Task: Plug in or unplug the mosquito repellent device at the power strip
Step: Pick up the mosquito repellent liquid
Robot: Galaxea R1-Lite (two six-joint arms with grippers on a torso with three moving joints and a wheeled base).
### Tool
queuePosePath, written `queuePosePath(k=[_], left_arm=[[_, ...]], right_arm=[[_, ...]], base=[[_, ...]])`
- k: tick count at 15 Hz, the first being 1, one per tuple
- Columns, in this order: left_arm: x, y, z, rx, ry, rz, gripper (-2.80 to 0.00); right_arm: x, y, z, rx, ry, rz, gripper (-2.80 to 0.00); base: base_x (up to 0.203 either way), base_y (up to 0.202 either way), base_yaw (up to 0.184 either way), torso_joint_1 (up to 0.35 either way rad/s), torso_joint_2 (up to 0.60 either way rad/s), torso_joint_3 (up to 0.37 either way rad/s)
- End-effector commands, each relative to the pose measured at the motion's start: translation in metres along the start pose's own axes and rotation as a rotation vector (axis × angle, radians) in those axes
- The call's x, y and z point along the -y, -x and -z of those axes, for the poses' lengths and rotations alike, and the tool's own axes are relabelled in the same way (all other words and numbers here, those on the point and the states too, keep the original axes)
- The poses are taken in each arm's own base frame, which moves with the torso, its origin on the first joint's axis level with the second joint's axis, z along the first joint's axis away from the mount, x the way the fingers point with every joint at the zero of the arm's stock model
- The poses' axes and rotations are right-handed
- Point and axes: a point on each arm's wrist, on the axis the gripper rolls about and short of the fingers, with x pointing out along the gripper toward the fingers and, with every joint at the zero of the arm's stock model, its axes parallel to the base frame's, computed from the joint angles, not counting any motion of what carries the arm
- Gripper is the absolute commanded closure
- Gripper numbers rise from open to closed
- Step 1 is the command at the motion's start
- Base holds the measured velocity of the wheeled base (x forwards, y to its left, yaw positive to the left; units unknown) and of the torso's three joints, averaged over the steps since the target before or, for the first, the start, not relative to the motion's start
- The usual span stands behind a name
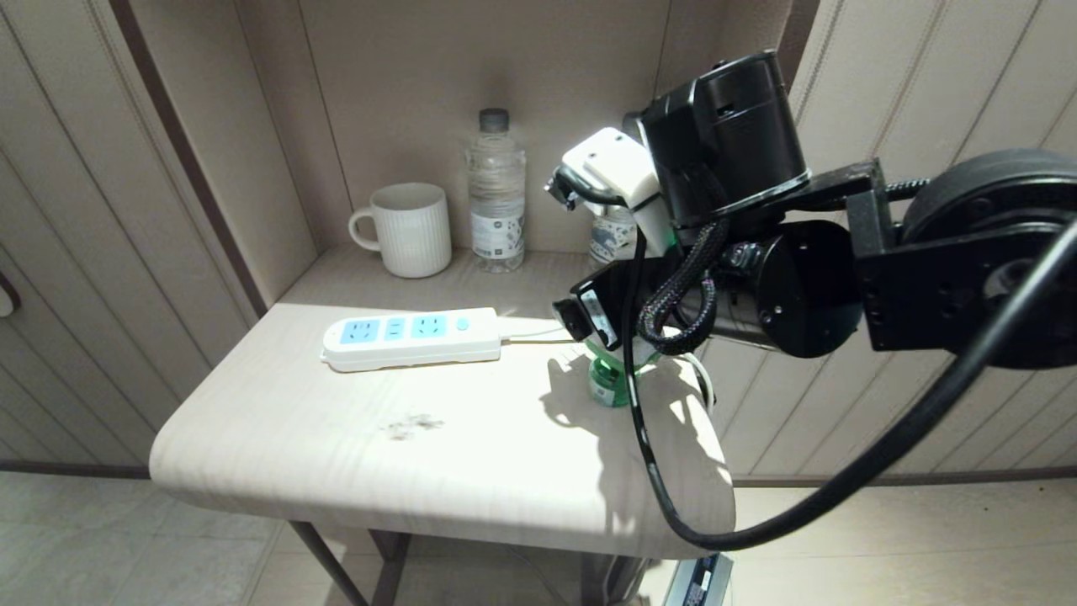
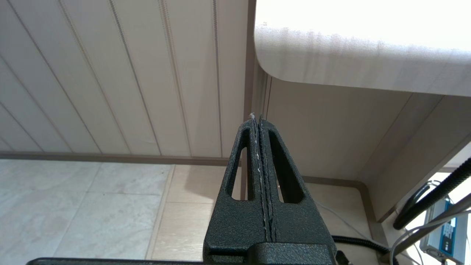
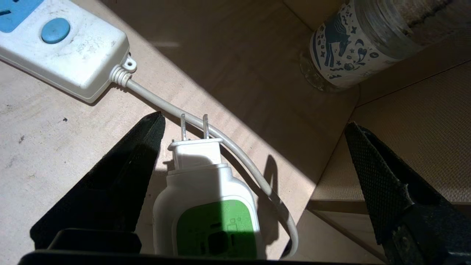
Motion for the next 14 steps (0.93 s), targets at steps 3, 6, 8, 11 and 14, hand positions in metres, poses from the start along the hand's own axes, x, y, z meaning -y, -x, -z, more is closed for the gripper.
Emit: queuePosePath(k=[3,6,8,11,14], left_arm=[[0.0,0.0,0.0,-0.001,0.0,0.0,0.0],[0.0,0.0,0.0,-0.001,0.0,0.0,0.0],[0.0,0.0,0.0,-0.001,0.0,0.0,0.0],[0.0,0.0,0.0,-0.001,0.0,0.0,0.0],[0.0,0.0,0.0,-0.001,0.0,0.0,0.0]], right_arm=[[0.005,-0.009,0.002,-0.016,0.004,0.024,-2.8],[0.006,-0.009,0.002,-0.017,0.005,0.026,-2.8],[0.007,-0.008,0.002,-0.015,0.006,0.028,-2.8],[0.009,-0.01,0.003,-0.021,0.007,0.037,-2.8],[0.011,-0.011,0.003,-0.024,0.004,0.044,-2.8]], base=[[0.0,0.0,0.0,0.0,0.0,0.0],[0.0,0.0,0.0,0.0,0.0,0.0],[0.0,0.0,0.0,0.0,0.0,0.0],[0.0,0.0,0.0,0.0,0.0,0.0],[0.0,0.0,0.0,0.0,0.0,0.0]])
